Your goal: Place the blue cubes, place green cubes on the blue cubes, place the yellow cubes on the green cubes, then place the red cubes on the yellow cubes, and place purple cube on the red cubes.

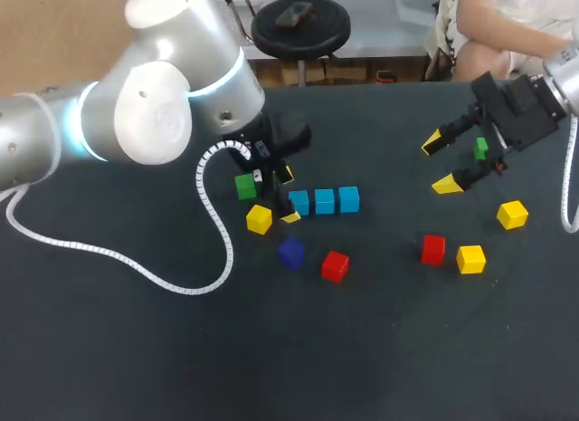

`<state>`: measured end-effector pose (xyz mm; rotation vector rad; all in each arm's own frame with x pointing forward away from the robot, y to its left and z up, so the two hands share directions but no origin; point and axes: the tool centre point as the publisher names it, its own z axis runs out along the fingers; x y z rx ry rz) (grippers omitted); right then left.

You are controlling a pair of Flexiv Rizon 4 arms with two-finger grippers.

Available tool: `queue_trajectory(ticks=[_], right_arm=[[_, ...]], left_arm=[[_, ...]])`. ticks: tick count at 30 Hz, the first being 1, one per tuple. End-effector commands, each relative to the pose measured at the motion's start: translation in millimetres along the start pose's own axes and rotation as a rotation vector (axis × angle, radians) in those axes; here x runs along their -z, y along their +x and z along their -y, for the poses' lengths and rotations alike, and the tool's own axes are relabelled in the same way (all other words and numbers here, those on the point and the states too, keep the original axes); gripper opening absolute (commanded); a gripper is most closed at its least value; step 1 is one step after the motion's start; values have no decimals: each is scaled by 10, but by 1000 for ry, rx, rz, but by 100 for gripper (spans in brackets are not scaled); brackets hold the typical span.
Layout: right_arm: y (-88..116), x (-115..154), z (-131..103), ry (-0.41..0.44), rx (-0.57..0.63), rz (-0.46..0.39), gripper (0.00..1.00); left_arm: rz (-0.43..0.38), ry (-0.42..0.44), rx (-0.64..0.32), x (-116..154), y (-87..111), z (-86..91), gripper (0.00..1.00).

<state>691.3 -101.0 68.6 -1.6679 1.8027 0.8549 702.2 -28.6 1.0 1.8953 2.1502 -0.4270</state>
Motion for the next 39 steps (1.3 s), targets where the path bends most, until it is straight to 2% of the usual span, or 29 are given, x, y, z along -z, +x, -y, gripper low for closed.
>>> queue_trajectory(ticks=[1, 8, 18, 28, 39], right_arm=[[1, 0, -2, 0, 1, 1, 100], [1, 0, -2, 0, 1, 1, 100], [1, 0, -2, 0, 1, 1, 100], [1, 0, -2, 0, 1, 1, 100], [1, 0, -2, 0, 1, 1, 100]], left_arm=[[49, 17, -2, 66, 103, 1, 100], [151, 21, -3, 167, 162, -40, 100], [219, -6, -9, 363, 274, -130, 100], [181, -75, 6, 599, 365, -131, 100], [175, -81, -24, 732, 365, -135, 100]])
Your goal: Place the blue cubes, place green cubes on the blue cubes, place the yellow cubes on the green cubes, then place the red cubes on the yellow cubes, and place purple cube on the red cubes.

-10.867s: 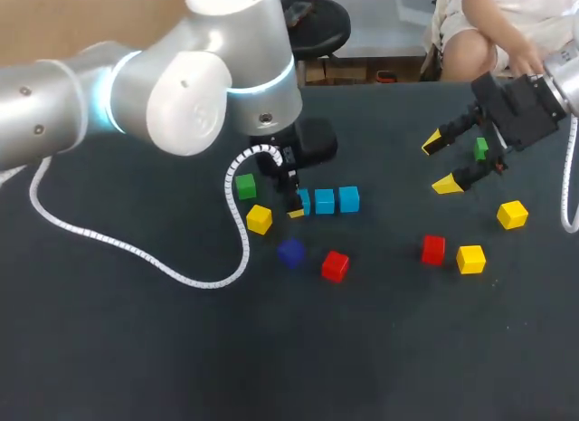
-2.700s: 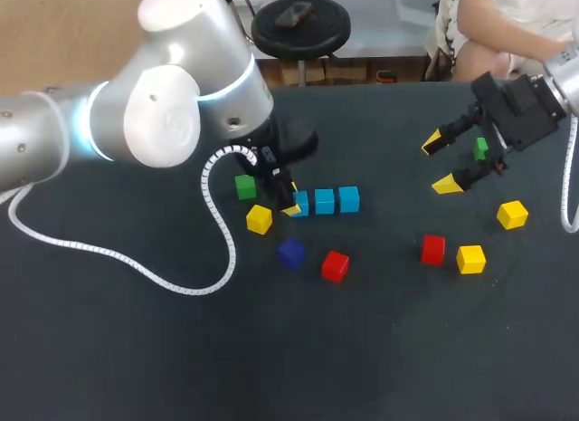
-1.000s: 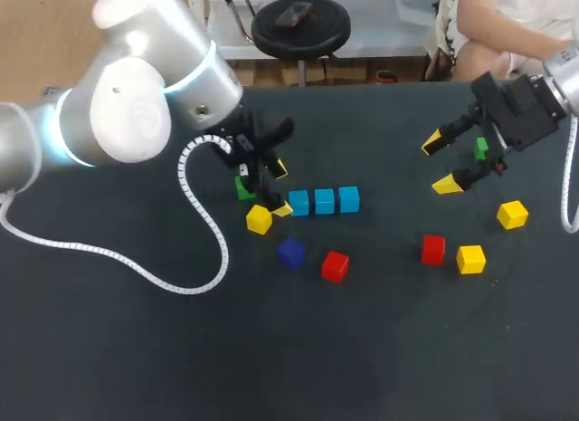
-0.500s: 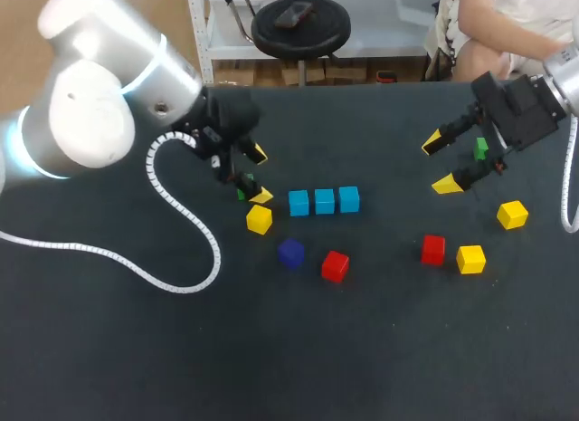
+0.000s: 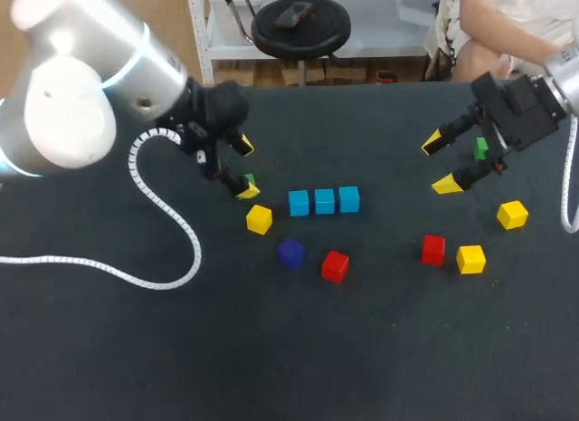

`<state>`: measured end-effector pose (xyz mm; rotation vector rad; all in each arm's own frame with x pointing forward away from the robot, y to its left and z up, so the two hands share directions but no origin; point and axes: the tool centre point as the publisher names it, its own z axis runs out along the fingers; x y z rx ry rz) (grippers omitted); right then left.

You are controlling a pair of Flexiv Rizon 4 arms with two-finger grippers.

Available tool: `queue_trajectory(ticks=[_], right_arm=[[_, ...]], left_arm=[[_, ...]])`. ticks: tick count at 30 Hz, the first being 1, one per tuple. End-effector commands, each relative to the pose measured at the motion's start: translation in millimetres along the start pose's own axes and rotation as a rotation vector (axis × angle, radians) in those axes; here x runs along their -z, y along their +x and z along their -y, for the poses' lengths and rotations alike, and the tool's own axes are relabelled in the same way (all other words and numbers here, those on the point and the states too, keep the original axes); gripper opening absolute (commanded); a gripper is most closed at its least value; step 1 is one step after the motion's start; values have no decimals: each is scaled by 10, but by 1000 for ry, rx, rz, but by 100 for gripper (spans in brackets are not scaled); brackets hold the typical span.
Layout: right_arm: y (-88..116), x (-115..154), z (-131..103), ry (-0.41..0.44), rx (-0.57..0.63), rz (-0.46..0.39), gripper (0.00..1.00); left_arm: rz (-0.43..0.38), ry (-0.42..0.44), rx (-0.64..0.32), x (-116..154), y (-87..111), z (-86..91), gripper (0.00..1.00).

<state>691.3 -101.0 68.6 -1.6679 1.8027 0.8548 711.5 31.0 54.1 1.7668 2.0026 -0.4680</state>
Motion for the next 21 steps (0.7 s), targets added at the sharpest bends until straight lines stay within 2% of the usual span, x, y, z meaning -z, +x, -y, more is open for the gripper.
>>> queue_trajectory(ticks=[1, 18, 21], right_arm=[[1, 0, -2, 0, 1, 1, 100], [1, 0, -2, 0, 1, 1, 100], [1, 0, -2, 0, 1, 1, 100]], left_arm=[[3, 4, -1, 19, 21, -7, 100], [3, 4, -1, 19, 21, -7, 100], [53, -3, -42, 26, -18, -63, 100]])
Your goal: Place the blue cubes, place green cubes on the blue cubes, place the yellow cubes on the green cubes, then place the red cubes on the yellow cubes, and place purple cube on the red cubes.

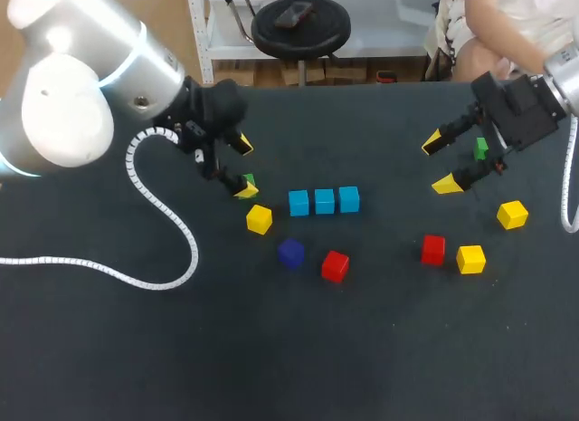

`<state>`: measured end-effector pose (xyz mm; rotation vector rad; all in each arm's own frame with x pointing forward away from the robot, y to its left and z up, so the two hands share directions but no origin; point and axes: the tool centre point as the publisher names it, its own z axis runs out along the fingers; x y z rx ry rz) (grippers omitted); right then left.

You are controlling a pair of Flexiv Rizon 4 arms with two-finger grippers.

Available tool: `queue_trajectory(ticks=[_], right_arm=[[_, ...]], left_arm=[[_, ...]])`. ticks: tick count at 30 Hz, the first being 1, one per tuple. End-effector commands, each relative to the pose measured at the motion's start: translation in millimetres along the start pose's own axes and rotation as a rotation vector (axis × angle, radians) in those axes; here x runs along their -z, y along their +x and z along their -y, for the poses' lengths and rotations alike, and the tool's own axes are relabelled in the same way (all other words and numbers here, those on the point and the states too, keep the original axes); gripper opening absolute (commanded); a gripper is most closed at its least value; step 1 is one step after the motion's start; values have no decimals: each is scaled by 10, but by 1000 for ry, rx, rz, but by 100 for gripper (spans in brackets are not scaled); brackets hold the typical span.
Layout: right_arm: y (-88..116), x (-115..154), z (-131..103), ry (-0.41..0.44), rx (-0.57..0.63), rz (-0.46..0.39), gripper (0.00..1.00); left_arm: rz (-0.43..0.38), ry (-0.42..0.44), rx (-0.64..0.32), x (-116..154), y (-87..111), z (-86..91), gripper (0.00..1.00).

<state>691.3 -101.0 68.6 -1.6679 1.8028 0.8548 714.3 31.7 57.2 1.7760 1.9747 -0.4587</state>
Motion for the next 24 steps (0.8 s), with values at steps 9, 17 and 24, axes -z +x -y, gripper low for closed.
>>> queue_trajectory(ticks=[9, 17, 24], right_arm=[[1, 0, -2, 0, 1, 1, 100], [1, 0, -2, 0, 1, 1, 100], [1, 0, -2, 0, 1, 1, 100]], left_arm=[[82, 42, -118, -51, -104, -227, 100], [82, 63, -130, -20, -162, -329, 100], [82, 63, -130, -20, -162, -329, 100]])
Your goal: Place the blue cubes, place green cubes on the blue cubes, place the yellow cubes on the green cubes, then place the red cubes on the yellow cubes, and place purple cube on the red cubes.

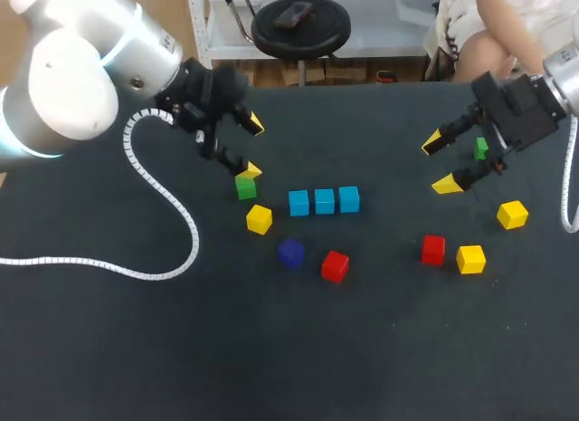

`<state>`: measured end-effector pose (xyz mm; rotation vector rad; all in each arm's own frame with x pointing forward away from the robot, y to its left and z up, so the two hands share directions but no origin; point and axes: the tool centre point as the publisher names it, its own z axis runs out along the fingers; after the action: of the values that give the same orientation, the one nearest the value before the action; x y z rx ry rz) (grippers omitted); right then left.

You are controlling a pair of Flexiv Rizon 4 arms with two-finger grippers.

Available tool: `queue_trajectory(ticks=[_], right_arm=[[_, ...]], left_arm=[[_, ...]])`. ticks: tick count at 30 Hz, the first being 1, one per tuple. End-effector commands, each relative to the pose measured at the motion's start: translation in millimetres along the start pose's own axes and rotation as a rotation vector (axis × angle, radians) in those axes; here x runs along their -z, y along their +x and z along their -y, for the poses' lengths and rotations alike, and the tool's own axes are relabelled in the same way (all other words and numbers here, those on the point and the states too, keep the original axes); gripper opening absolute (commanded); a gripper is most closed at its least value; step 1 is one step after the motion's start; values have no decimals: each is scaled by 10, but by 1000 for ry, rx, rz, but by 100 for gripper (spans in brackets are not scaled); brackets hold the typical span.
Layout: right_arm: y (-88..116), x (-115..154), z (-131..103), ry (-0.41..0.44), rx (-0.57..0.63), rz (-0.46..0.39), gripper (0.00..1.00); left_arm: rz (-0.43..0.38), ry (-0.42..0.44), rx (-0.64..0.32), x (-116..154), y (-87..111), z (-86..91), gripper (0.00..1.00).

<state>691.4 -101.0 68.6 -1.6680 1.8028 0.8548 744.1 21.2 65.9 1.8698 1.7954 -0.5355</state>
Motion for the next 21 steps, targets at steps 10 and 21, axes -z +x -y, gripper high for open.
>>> queue_trajectory(ticks=[10, 21], right_arm=[[1, 0, -2, 0, 1, 2, 100], [445, 281, 177, 133, -33, -178, 100]], left_arm=[[-1, 13, -2, -6, 1, -42, 100], [-1, 13, -2, -6, 1, -42, 100]])
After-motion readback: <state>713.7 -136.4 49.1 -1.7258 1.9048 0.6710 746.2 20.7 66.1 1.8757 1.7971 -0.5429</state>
